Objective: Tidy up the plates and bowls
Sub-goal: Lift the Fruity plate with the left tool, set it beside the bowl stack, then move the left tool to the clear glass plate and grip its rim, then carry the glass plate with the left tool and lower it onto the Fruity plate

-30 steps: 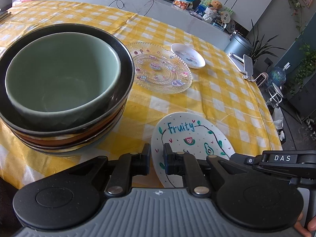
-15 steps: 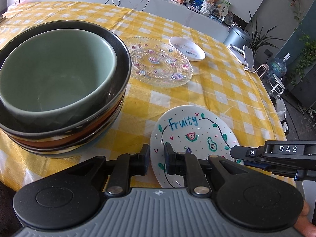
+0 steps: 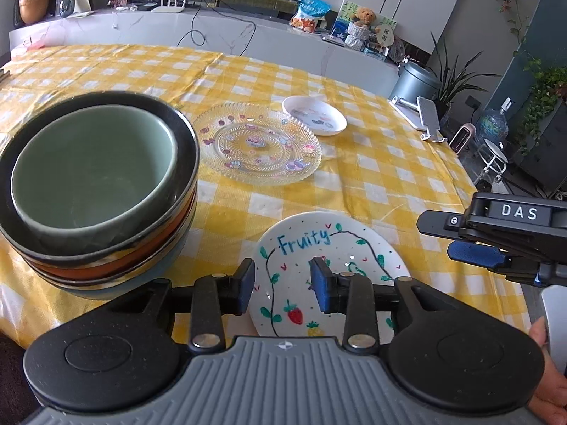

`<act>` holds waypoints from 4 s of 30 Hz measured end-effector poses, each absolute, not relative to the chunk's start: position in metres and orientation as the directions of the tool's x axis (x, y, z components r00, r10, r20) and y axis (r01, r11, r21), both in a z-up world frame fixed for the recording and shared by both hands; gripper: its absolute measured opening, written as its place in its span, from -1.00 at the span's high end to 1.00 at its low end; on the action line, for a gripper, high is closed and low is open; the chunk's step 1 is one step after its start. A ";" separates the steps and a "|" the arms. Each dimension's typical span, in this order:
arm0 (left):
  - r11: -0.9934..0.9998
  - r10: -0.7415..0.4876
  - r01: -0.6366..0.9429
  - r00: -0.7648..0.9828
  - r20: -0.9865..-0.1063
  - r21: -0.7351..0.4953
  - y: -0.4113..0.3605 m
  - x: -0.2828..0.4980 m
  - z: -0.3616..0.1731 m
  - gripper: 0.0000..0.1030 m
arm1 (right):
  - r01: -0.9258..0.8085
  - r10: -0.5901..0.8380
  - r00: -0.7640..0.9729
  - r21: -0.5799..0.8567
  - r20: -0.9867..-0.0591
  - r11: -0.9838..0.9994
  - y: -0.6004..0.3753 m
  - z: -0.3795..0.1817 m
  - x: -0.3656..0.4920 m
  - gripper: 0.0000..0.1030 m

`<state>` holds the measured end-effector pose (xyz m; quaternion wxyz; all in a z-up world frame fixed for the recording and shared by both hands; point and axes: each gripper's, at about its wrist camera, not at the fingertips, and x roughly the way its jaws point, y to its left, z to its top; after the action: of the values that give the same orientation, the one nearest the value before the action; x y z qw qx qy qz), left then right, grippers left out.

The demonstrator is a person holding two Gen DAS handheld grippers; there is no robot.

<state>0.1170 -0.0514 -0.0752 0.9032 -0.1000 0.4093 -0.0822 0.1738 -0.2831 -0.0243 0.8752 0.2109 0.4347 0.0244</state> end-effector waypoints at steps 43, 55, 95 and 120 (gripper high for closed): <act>0.939 -0.198 0.344 0.574 -0.794 0.014 0.033 0.287 0.013 0.01 | -0.062 0.290 0.680 0.342 -0.673 0.938 -0.194 -0.007 0.255 -0.90; 0.928 -0.252 0.364 0.453 -0.855 -0.081 0.053 0.326 -0.026 0.14 | 0.037 0.315 0.576 0.409 -0.754 0.912 -0.196 -0.038 0.299 -0.19; 0.870 -0.396 0.372 0.131 -0.909 -0.325 0.031 0.382 -0.096 0.70 | 0.246 0.325 0.502 0.492 -0.802 0.835 -0.216 -0.074 0.317 0.84; 0.921 -0.251 0.350 0.202 -0.947 -0.170 -0.014 0.352 -0.052 0.70 | 0.300 0.402 0.521 0.602 -0.753 0.740 -0.252 -0.067 0.296 0.83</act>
<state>0.3523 -0.0137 -0.0517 0.7742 0.0408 0.6011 -0.1941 0.2956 -0.2521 -0.0668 0.7945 0.3594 0.4884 0.0319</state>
